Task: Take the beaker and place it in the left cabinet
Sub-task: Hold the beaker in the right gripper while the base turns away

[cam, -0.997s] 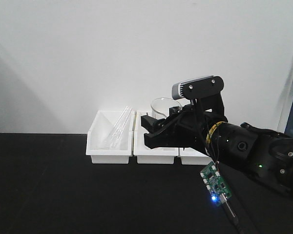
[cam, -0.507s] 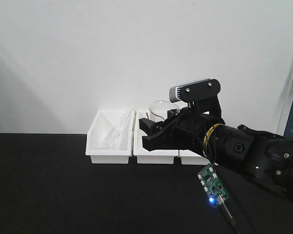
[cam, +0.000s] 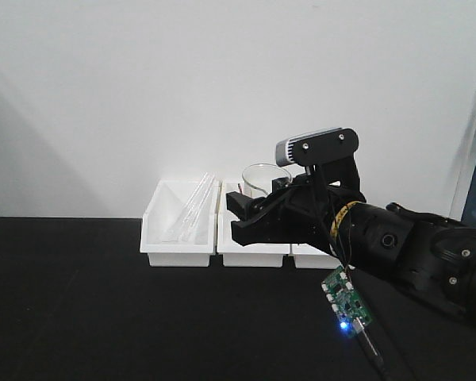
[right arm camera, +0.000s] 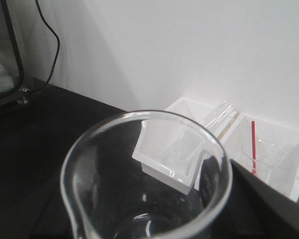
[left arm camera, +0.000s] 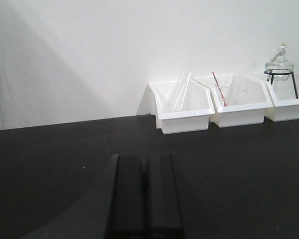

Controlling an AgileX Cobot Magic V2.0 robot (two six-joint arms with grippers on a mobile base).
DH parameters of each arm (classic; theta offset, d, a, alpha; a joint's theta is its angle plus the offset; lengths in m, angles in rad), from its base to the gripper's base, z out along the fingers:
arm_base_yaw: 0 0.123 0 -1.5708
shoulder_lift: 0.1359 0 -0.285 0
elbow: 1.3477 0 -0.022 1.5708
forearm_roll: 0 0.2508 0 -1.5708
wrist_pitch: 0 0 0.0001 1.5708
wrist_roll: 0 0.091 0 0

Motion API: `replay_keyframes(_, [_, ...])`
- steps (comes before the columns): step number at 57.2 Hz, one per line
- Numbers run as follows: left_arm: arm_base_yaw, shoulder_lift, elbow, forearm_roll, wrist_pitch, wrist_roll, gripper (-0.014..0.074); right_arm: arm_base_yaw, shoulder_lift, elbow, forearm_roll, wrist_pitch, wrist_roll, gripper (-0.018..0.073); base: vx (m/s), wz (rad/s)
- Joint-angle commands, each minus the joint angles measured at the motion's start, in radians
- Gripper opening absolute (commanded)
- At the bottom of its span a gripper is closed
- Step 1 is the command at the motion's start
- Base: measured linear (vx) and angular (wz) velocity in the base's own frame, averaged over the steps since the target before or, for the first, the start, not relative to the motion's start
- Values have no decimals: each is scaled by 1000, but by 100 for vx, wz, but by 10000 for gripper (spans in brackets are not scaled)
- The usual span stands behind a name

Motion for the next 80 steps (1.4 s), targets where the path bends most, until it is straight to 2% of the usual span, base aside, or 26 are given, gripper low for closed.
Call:
replay_keyframes(1, [-1, -18, 16, -7, -84, -3, 1, 2, -38, -35, 10, -57, -1, -3, 0, 2])
replay_keyframes(37, [-1, -18, 16, -7, -84, -3, 1, 2, -36, -35, 10, -56, -1, -3, -7, 3])
replay_keyframes(80, [-1, -18, 16, -7, -84, -3, 1, 2, -36, -35, 10, -53, -1, -3, -27, 9])
